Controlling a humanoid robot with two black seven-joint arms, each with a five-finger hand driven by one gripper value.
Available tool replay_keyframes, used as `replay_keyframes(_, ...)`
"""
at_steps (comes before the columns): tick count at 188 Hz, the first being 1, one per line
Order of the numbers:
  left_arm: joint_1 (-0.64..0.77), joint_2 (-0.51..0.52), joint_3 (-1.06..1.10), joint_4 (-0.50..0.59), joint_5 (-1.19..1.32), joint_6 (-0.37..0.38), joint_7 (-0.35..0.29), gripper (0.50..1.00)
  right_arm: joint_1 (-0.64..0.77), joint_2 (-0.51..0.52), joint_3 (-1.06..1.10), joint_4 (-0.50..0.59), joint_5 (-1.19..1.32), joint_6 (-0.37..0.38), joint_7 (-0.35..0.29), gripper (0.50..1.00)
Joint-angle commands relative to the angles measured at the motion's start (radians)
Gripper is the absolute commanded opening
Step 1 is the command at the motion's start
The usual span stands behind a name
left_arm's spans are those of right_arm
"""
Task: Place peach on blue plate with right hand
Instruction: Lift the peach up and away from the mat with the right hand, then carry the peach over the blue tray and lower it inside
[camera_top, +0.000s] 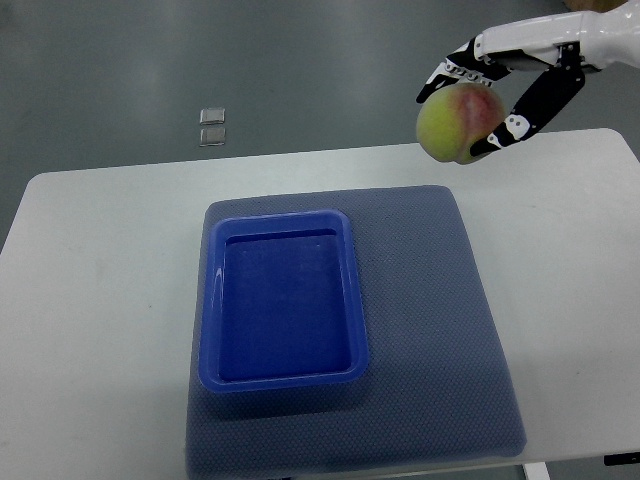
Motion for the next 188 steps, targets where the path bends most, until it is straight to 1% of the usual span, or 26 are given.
replay_keyframes(1, 0.000, 0.000, 0.000, 0.000, 0.000, 0.000, 0.000, 1.000, -0.001, 0.126, -0.009, -0.077, 0.000, -0.051, 0.000, 0.500)
replay_keyframes(9, 0.000, 0.000, 0.000, 0.000, 0.000, 0.000, 0.000, 1.000, -0.003, 0.175, -0.012, -0.109, 0.000, -0.062, 0.001, 0.500)
replay_keyframes(18, 0.000, 0.000, 0.000, 0.000, 0.000, 0.000, 0.000, 1.000, -0.006, 0.271, -0.026, -0.163, 0.001, -0.072, 0.001, 0.500)
replay_keyframes(28, 0.000, 0.000, 0.000, 0.000, 0.000, 0.000, 0.000, 1.000, -0.006, 0.271, -0.026, -0.163, 0.001, -0.072, 0.001, 0.500)
replay_keyframes(29, 0.000, 0.000, 0.000, 0.000, 0.000, 0.000, 0.000, 1.000, -0.009, 0.363, -0.037, -0.218, 0.007, -0.077, 0.003, 0.500)
replay_keyframes(39, 0.000, 0.000, 0.001, 0.000, 0.000, 0.000, 0.000, 1.000, -0.015, 0.465, -0.043, -0.278, 0.020, -0.079, 0.001, 0.500)
replay_keyframes(43, 0.000, 0.000, 0.000, 0.000, 0.000, 0.000, 0.000, 1.000, -0.015, 0.483, -0.043, -0.290, 0.021, -0.077, 0.003, 0.500)
replay_keyframes(46, 0.000, 0.000, 0.001, 0.000, 0.000, 0.000, 0.000, 1.000, -0.017, 0.526, -0.045, -0.320, 0.024, -0.077, 0.001, 0.500)
replay_keyframes(55, 0.000, 0.000, 0.001, 0.000, 0.000, 0.000, 0.000, 1.000, -0.017, 0.526, -0.045, -0.320, 0.024, -0.077, 0.001, 0.500)
replay_keyframes(56, 0.000, 0.000, 0.000, 0.000, 0.000, 0.000, 0.000, 1.000, -0.029, 0.625, -0.048, -0.397, 0.024, -0.074, 0.001, 0.500)
replay_keyframes(58, 0.000, 0.000, 0.000, 0.000, 0.000, 0.000, 0.000, 1.000, -0.033, 0.647, -0.048, -0.415, 0.024, -0.072, 0.001, 0.500)
replay_keyframes(60, 0.000, 0.000, 0.000, 0.000, 0.000, 0.000, 0.000, 1.000, -0.033, 0.647, -0.048, -0.415, 0.024, -0.072, 0.001, 0.500)
replay_keyframes(67, 0.000, 0.000, 0.000, 0.000, 0.000, 0.000, 0.000, 1.000, -0.053, 0.719, -0.048, -0.468, 0.015, -0.069, 0.001, 0.500)
replay_keyframes(77, 0.000, 0.000, 0.000, 0.000, 0.000, 0.000, 0.000, 1.000, -0.053, 0.719, -0.048, -0.468, 0.015, -0.069, 0.001, 0.500)
replay_keyframes(78, 0.000, 0.000, 0.000, 0.000, 0.000, 0.000, 0.000, 1.000, -0.087, 0.794, -0.048, -0.525, 0.009, -0.069, 0.001, 0.500)
replay_keyframes(89, 0.000, 0.000, 0.000, 0.000, 0.000, 0.000, 0.000, 1.000, -0.122, 0.866, -0.048, -0.570, 0.000, -0.072, 0.000, 0.500)
replay_keyframes(97, 0.000, 0.000, 0.000, 0.000, 0.000, 0.000, 0.000, 1.000, -0.122, 0.867, -0.048, -0.570, 0.000, -0.072, 0.000, 0.500)
replay_keyframes(98, 0.000, 0.000, 0.000, 0.000, 0.000, 0.000, 0.000, 1.000, -0.159, 0.924, -0.058, -0.603, -0.021, -0.077, 0.000, 0.500)
replay_keyframes(102, 0.000, 0.000, 0.000, 0.000, 0.000, 0.000, 0.000, 1.000, -0.176, 0.948, -0.066, -0.616, -0.034, -0.079, 0.000, 0.500)
replay_keyframes(111, 0.000, 0.000, 0.000, 0.000, 0.000, 0.000, 0.000, 1.000, -0.210, 0.957, -0.080, -0.642, -0.063, -0.080, 0.000, 0.500)
replay_keyframes(121, 0.000, 0.000, 0.000, 0.000, 0.000, 0.000, 0.000, 1.000, -0.210, 0.957, -0.080, -0.642, -0.063, -0.080, 0.000, 0.500)
replay_keyframes(122, 0.000, 0.000, 0.000, 0.000, 0.000, 0.000, 0.000, 1.000, -0.236, 0.957, -0.081, -0.665, -0.083, -0.080, 0.000, 0.500)
replay_keyframes(130, 0.000, 0.000, 0.000, 0.000, 0.000, 0.000, 0.000, 1.000, -0.256, 0.957, -0.081, -0.677, -0.091, -0.082, 0.000, 0.500)
replay_keyframes(151, 0.000, 0.000, 0.000, 0.000, 0.000, 0.000, 0.000, 1.000, -0.283, 0.957, -0.086, -0.686, -0.100, -0.109, 0.000, 0.500)
replay_keyframes(176, 0.000, 0.000, 0.000, 0.000, 0.000, 0.000, 0.000, 1.000, -0.313, 0.957, -0.086, -0.705, -0.124, -0.118, 0.000, 0.500)
replay_keyframes(188, 0.000, 0.000, 0.000, 0.000, 0.000, 0.000, 0.000, 1.000, -0.317, 0.957, -0.086, -0.705, -0.126, -0.125, 0.000, 0.511)
